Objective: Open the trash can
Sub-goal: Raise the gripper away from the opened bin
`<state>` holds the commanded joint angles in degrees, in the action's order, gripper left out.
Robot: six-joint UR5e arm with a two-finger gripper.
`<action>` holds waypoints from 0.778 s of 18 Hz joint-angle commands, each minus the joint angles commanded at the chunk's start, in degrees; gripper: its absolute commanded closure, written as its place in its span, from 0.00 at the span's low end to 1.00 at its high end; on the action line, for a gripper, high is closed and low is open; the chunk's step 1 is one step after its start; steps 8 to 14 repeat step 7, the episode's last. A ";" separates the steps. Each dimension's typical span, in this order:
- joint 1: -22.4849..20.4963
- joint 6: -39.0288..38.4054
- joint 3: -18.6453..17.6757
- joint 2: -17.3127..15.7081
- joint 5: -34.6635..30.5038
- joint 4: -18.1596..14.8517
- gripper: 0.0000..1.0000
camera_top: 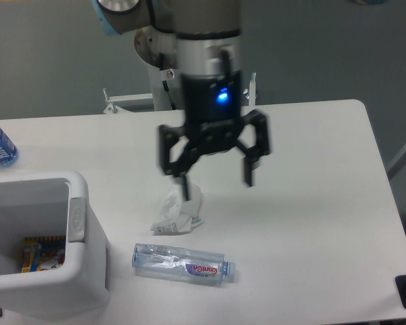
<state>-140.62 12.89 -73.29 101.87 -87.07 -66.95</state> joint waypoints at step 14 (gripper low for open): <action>-0.79 23.21 -6.59 -1.41 -13.81 -3.18 0.00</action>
